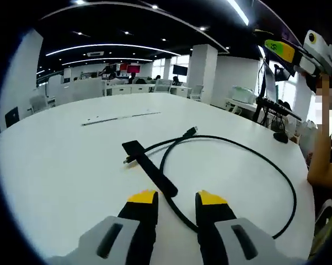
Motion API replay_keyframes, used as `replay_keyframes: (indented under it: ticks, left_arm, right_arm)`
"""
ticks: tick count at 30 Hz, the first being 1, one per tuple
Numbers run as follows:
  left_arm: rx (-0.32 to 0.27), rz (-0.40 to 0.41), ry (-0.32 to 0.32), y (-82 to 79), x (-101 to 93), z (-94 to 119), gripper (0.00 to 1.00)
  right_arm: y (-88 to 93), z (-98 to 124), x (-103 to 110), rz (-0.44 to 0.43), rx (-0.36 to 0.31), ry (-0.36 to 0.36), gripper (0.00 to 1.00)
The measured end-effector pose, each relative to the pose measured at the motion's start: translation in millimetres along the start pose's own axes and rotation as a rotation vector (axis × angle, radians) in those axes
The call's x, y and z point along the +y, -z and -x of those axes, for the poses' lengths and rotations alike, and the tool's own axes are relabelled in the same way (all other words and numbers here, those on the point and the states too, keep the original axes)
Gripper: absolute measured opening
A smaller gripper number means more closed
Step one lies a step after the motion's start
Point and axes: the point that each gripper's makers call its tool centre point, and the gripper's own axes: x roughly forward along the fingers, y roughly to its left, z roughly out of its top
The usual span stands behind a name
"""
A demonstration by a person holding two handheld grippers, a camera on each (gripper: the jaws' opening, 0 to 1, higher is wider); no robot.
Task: Find the charging cable on the desk, coil it up and secure with Velcro.
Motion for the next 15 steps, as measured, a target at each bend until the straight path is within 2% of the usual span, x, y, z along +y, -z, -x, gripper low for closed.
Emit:
replay_keyframes:
  ticks: [5,11,15]
  left_arm:
    - [0.036,-0.017,0.01,8.2,-3.6,-1.9,0.28]
    - [0.03,-0.018,-0.002,6.3,2.8,0.8,0.22]
    - [0.03,-0.02,-0.012,7.3,3.5,2.3,0.22]
  right_arm:
    - [-1.7,0.2,0.0,0.009,-0.001,0.004,0.71]
    - [-1.7,-1.3,6.7,0.035,0.007,-0.005,0.71]
    - [-2.3,-0.3,7.6,0.037,0.004,-0.006,0.72]
